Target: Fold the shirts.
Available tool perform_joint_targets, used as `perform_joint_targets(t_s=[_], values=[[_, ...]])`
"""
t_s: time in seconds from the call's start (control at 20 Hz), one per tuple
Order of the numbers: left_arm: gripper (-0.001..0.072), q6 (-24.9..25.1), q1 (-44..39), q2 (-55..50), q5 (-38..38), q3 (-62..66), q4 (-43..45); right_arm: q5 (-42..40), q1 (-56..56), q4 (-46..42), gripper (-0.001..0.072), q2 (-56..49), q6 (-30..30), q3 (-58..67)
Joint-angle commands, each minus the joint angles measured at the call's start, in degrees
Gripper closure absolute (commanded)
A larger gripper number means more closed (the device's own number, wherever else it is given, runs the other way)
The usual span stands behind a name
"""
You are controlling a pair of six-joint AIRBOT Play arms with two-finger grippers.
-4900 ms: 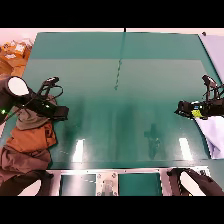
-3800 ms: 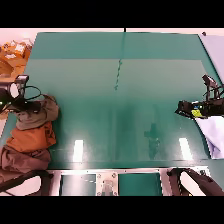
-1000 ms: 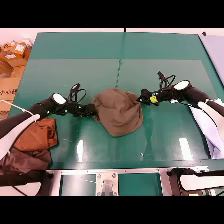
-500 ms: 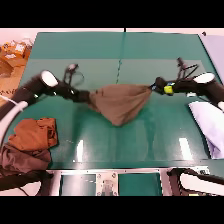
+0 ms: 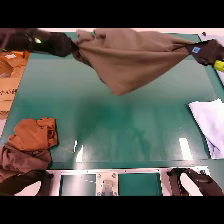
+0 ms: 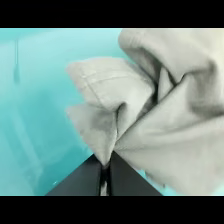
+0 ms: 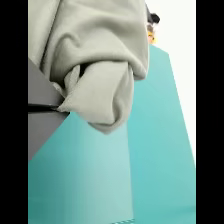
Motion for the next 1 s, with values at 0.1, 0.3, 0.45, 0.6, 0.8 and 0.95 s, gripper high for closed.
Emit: perform_joint_targets(t_s=[0.1,0.3,0.45,0.6,0.8,0.95], values=[[0.068,3.63,0.02,0.94,-4.48,-7.21,-7.32,3.74,4.28,0.13,0.0695,3.3,1.68,-9.29],[0.0679,10.23,0.02,0.94,0.85,-26.82,-15.3,-3.72,13.53,0.11,0.0694,-0.5,1.66,-24.48],[0.0679,14.78,0.04,0.94,9.44,-41.07,-19.08,-9.33,17.0,0.07,0.0694,-8.26,1.64,-30.38],[0.0679,16.09,0.04,-0.26,14.51,-49.0,-19.87,-10.03,16.85,0.09,0.0694,-16.63,1.62,-30.34],[0.0677,16.57,0.07,-3.21,14.51,-50.25,-19.54,-10.16,16.68,-0.02,0.0694,-20.79,1.6,-28.39],[0.02,16.41,2.54,-3.19,11.37,-47.93,-19.12,-5.75,12.7,-0.15,0.0546,-20.72,1.62,-22.03]])
